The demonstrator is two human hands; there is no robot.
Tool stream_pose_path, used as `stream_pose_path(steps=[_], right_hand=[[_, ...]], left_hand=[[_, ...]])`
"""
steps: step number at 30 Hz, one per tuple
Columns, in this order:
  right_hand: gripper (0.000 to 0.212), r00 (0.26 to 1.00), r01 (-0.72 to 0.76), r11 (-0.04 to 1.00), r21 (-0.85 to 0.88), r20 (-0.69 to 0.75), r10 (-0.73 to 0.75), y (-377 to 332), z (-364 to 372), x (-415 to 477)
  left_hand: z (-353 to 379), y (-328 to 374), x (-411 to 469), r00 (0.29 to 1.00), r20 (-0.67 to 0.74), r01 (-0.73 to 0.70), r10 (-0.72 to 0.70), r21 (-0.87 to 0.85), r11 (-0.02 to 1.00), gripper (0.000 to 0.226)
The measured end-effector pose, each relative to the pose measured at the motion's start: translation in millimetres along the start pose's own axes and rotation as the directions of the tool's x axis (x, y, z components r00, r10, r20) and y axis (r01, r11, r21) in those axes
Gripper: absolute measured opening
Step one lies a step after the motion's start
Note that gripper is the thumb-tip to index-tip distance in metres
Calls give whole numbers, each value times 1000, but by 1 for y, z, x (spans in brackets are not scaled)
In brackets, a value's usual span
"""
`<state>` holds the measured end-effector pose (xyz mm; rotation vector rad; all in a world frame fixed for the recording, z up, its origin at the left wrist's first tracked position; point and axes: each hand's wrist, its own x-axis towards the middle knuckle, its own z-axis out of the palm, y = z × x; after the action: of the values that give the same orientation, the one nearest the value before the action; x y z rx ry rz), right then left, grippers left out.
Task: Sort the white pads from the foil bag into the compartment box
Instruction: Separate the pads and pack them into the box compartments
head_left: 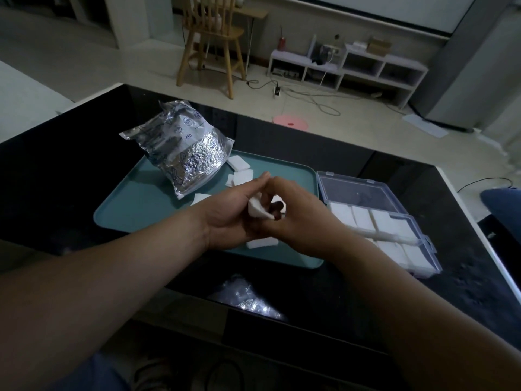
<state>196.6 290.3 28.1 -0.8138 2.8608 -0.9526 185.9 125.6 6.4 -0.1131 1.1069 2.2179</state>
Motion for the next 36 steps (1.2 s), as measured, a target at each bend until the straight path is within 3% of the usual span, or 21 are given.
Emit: stream_pose_path(steps=[4,6,8,11,14,20,22,24,26,28,29,32,36], right_hand=[[28,983,-142,978,154,-98,158,11,-14,8],[13,970,-218,975,43,-100,221,19,-19,10],[14,970,-235,963,-134,37,241,25,-10,8],[25,945,-136,930,-341,238,226,24,12,3],[42,941,-85,900,-427,262,214,22,20,7],[12,907,-149,907,-394,311,284,22,16,5],[11,890,-263,934,-243,311,332,23,6,3],[11,881,-428,895,123,277,383,21,-5,3],[14,851,-518,661,543,248,463,18,-11,6],[19,824,-487,402,775,255,506,14,-9,13],[21,815,-476,330,815,268,514,10,-6,16],[25,786,-501,278,820,296,543,-4,12,22],[29,723,-478,96,873,328,608,-15,24,28]], left_hand=[[-12,16,3,980,-182,-112,80,-173,979,13],[-20,21,5,944,-307,-169,120,-141,976,16],[-24,22,5,915,-375,-184,146,-66,981,13],[-23,21,4,910,-383,-173,158,-4,985,4],[-21,21,2,923,-352,-154,157,36,987,6],[-24,19,2,921,-351,-136,169,117,984,15],[-24,19,4,918,-350,-148,184,126,981,12],[-24,18,5,920,-334,-173,204,123,977,12],[-20,16,5,935,-282,-184,216,135,974,14],[-15,12,5,953,-206,-190,222,163,968,20],[-12,10,5,958,-170,-199,230,179,963,22],[-8,9,9,946,-108,-281,304,187,941,27],[-7,11,9,900,-177,-354,397,231,906,35]])
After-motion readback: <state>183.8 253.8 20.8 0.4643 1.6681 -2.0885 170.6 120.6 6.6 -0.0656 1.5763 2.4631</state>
